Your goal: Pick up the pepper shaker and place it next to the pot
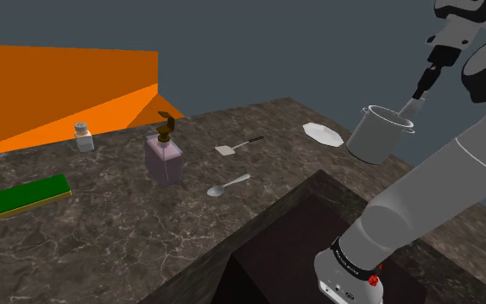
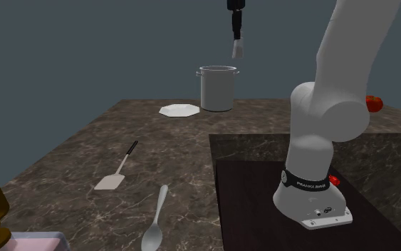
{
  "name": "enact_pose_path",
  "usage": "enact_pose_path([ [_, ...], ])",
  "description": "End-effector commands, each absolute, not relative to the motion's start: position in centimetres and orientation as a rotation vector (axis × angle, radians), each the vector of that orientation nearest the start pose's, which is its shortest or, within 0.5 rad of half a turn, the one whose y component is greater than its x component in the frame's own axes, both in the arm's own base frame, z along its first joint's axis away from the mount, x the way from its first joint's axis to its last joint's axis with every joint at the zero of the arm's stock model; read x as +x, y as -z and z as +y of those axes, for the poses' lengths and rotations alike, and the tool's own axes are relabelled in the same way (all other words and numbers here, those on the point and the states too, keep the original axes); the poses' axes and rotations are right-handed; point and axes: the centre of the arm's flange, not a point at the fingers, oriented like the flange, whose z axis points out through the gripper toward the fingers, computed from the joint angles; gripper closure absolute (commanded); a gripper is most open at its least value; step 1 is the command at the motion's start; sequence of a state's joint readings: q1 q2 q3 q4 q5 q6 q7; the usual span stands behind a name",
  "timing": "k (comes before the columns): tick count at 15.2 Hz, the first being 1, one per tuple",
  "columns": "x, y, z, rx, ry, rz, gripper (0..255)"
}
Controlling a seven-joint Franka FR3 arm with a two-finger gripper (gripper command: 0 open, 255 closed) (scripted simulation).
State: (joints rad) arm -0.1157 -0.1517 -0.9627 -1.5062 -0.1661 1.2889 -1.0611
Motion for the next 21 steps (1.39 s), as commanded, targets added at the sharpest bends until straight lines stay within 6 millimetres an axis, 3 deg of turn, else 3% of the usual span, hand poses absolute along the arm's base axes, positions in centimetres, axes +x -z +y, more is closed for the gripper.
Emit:
enact_pose_path([
  [1, 17.7, -66.7, -47.3, -3.044, -0.149, 0.054, 255],
  [21, 17.7, -56.2, -47.3, -3.044, -0.149, 0.054, 255],
])
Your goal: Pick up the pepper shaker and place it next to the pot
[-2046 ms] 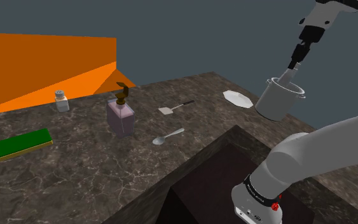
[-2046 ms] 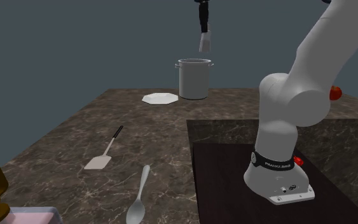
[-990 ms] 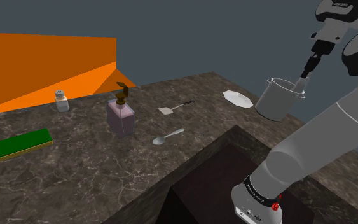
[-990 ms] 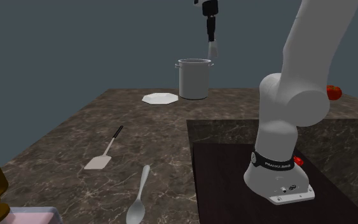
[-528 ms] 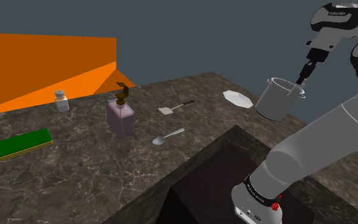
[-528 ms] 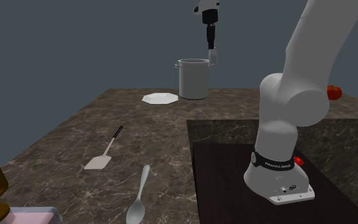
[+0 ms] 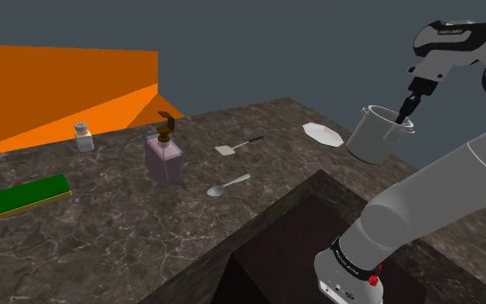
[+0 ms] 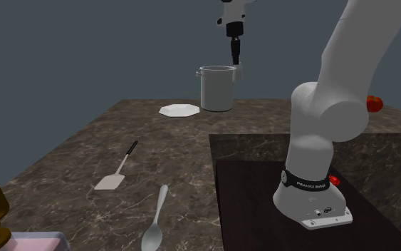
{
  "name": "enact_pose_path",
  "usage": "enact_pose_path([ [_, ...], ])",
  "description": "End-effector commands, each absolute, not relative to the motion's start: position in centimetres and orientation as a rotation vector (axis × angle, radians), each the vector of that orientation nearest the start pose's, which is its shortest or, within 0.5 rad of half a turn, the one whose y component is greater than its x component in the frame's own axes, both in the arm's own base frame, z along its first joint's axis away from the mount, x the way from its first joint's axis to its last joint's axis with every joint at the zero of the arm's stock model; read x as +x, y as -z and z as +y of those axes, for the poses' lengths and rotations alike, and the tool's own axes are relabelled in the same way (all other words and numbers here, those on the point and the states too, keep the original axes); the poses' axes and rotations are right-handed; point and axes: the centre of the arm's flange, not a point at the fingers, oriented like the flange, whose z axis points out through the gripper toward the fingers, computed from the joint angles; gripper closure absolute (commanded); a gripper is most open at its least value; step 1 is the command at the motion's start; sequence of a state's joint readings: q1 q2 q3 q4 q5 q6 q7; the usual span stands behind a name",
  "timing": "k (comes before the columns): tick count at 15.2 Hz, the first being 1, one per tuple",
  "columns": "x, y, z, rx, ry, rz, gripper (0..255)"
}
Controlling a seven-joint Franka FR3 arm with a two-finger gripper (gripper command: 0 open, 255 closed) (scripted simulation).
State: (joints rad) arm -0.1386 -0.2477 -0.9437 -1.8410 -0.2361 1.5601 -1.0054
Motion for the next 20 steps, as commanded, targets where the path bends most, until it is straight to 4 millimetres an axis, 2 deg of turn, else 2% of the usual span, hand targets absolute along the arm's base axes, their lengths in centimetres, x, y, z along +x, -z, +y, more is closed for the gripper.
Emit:
enact_pose_path([
  [1, 17.7, -55.7, -47.3, -3.044, -0.149, 0.054, 255],
  [20, 17.7, -45.6, -47.3, -3.044, -0.149, 0.054, 255],
])
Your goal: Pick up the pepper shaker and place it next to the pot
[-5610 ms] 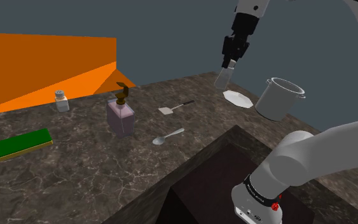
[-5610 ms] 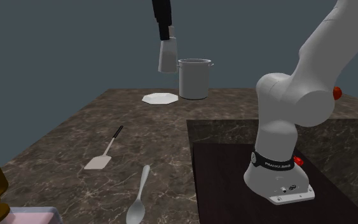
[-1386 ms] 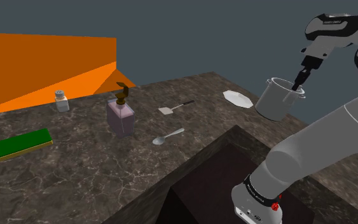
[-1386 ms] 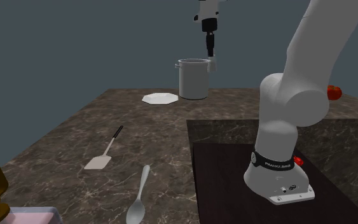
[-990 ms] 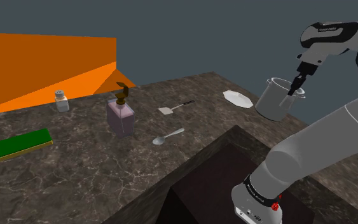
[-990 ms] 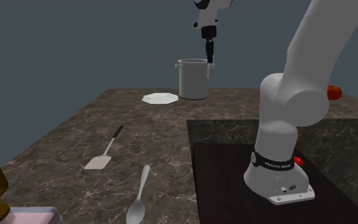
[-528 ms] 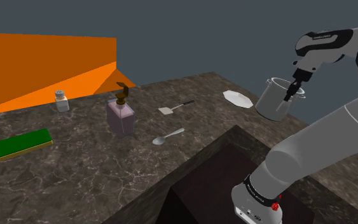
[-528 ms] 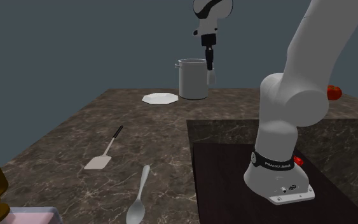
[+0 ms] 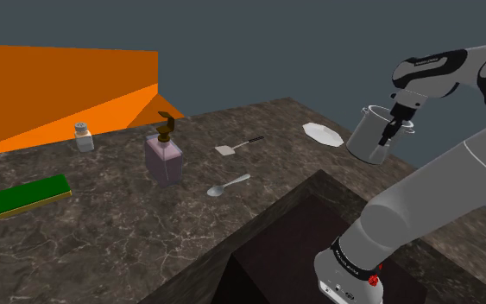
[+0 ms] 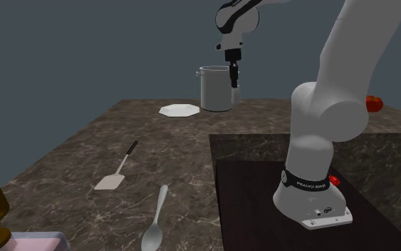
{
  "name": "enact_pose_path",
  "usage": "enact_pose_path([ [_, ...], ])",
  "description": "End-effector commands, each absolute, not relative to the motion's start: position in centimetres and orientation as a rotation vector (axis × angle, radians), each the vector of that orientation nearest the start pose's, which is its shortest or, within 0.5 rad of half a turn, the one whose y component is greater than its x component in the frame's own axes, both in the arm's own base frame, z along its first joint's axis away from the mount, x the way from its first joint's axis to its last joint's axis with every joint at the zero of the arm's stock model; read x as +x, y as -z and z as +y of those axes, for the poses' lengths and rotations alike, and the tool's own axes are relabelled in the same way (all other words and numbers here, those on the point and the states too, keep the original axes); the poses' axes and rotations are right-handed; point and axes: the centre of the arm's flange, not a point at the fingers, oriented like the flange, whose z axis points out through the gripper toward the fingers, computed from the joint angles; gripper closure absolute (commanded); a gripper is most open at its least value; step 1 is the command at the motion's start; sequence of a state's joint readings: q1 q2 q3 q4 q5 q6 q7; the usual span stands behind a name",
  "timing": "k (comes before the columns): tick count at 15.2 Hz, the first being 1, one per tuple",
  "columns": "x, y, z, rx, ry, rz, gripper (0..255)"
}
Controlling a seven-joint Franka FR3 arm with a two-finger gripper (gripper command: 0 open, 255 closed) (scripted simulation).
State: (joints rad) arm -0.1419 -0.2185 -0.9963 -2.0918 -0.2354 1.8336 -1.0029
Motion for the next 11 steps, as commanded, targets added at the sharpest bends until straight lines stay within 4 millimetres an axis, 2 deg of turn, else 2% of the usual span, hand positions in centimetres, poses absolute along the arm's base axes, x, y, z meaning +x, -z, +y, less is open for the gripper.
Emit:
enact_pose_path([
  [1, 17.7, -45.1, -47.3, -3.044, -0.149, 0.054, 255],
  [11, 17.7, -39.8, -47.3, -3.044, -0.149, 0.054, 255],
])
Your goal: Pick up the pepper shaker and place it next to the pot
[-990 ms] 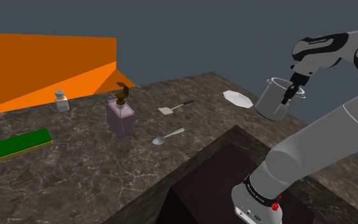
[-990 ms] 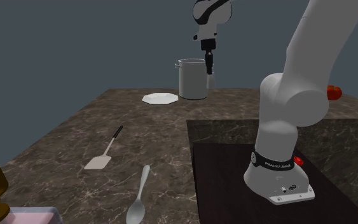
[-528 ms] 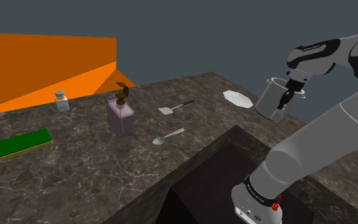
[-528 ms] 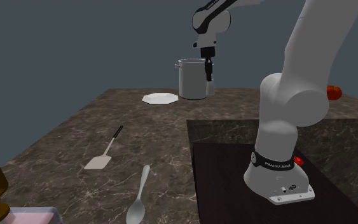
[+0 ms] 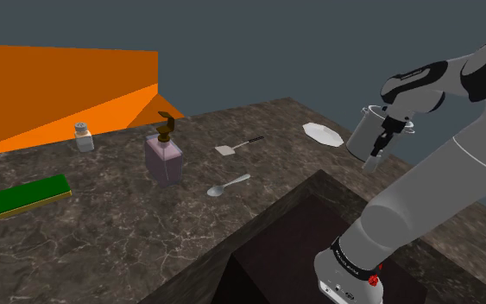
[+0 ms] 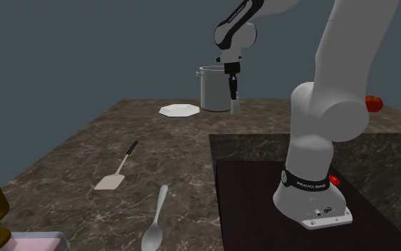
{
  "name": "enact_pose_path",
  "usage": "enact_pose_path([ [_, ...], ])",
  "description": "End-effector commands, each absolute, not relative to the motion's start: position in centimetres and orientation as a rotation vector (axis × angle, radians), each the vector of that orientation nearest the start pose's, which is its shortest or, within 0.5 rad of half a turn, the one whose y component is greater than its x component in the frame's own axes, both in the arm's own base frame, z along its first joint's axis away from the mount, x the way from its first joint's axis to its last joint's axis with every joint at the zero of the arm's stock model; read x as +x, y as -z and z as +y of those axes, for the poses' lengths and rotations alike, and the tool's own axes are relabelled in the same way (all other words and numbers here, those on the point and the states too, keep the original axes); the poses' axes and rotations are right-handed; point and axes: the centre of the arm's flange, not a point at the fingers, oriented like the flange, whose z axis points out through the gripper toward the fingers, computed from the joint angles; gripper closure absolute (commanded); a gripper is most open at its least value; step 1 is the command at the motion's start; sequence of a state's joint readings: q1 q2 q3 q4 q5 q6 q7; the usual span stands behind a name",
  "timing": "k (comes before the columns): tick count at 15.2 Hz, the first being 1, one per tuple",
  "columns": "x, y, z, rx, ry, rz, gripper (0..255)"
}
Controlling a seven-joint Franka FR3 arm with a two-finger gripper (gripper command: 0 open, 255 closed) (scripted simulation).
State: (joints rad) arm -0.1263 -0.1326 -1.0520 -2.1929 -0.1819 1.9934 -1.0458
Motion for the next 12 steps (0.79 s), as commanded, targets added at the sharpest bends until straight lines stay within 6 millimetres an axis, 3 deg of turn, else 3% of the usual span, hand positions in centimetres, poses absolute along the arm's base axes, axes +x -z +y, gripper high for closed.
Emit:
enact_pose_path([
  [1, 17.7, -39.3, -47.3, -3.044, -0.149, 0.054, 255],
  [5, 17.7, -37.3, -47.3, -3.044, -0.149, 0.054, 255],
  [12, 17.7, -37.3, -47.3, -3.044, -0.149, 0.054, 255],
])
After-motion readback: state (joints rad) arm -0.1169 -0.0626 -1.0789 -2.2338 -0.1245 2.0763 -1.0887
